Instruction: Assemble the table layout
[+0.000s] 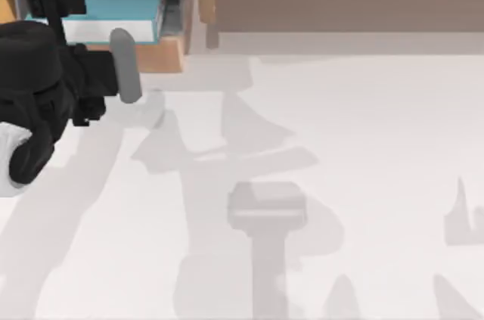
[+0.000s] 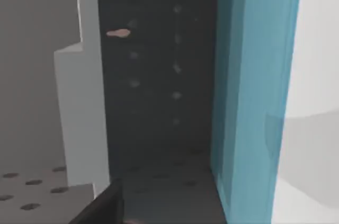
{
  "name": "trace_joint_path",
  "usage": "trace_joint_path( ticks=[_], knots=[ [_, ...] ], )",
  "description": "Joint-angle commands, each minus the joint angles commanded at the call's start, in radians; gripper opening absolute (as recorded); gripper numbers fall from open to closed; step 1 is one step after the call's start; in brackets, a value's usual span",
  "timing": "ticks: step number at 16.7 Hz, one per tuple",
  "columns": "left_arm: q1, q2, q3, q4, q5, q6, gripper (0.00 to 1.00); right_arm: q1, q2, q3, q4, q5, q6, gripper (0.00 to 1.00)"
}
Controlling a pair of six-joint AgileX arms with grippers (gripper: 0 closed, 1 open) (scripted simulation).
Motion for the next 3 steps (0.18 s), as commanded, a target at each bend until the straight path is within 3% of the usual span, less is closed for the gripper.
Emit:
trace_joint_path(
  ticks=[3],
  knots=[
    [-0.006, -0.026, -0.049, 0.009, -0.008, -0.001, 1.00, 0.000, 0.000, 0.000, 0.000, 0.000, 0.000, 1.00]
  ],
)
